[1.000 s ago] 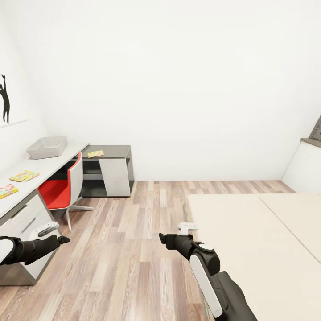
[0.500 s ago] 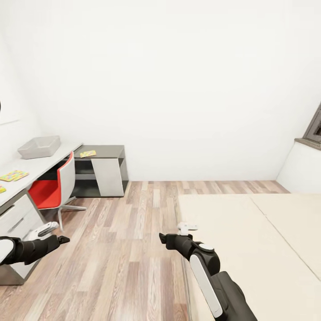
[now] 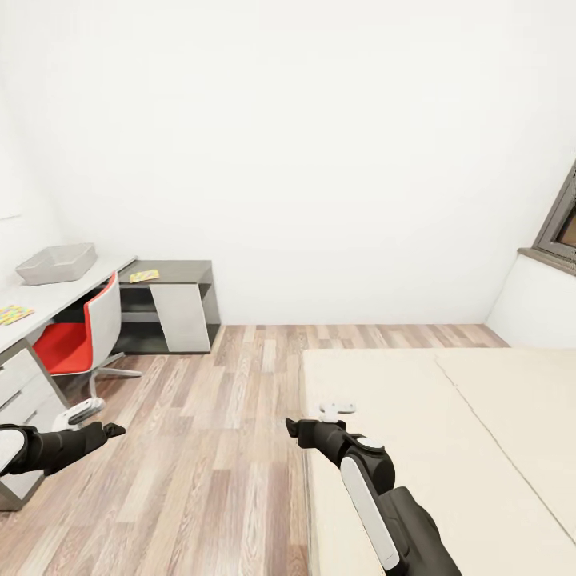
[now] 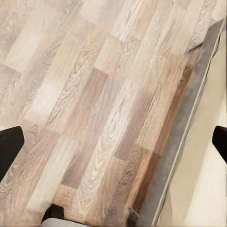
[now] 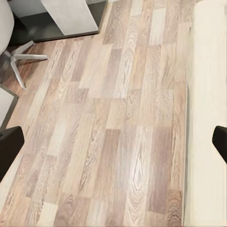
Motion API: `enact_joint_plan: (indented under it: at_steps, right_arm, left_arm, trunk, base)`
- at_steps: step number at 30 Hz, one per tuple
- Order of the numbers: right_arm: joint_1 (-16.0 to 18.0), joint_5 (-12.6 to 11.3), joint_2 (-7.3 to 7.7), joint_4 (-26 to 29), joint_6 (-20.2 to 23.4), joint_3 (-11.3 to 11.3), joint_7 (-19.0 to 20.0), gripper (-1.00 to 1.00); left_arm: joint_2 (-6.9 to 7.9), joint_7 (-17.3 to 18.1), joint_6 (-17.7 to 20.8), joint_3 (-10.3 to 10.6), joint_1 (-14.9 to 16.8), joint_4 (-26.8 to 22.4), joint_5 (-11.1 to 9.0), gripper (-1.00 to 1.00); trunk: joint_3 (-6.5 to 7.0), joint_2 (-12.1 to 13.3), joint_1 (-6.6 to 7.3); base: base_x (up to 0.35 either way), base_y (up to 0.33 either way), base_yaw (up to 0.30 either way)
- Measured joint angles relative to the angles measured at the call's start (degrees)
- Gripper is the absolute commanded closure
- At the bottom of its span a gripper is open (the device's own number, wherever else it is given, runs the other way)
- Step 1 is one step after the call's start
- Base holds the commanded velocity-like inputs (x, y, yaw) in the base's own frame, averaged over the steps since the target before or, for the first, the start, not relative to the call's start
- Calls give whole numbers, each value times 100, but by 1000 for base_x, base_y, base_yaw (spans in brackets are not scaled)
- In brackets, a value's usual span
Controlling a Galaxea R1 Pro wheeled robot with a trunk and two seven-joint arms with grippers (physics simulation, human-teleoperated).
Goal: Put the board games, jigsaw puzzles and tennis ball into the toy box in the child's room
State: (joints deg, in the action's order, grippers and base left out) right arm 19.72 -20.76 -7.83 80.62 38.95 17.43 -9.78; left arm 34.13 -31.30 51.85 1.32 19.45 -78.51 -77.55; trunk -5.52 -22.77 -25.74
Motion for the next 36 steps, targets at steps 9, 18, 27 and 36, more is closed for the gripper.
enact_joint_plan:
  at_steps: [9,18,27,36]
  right_arm:
    - [0,0,0,-6,0,0,-2,-100]
    - [0,0,0,1,0,0,2,-100]
    - [0,0,0,3,0,4,2,-100]
    - [0,0,0,8,0,9,2,-100]
  left_arm:
    - [0,1,0,0,0,0,0,-100]
    - [0,0,0,0,0,0,0,-100]
    - [0,0,0,0,0,0,0,-100]
    - [0,4,0,0,0,0,0,-100]
  trunk:
    - [0,0,0]
    - [0,0,0]
    - [0,0,0]
    - [0,0,0]
  base:
    - [0,-296,0]
    - [0,-296,0]
    - [0,-296,0]
    - [0,-296,0]
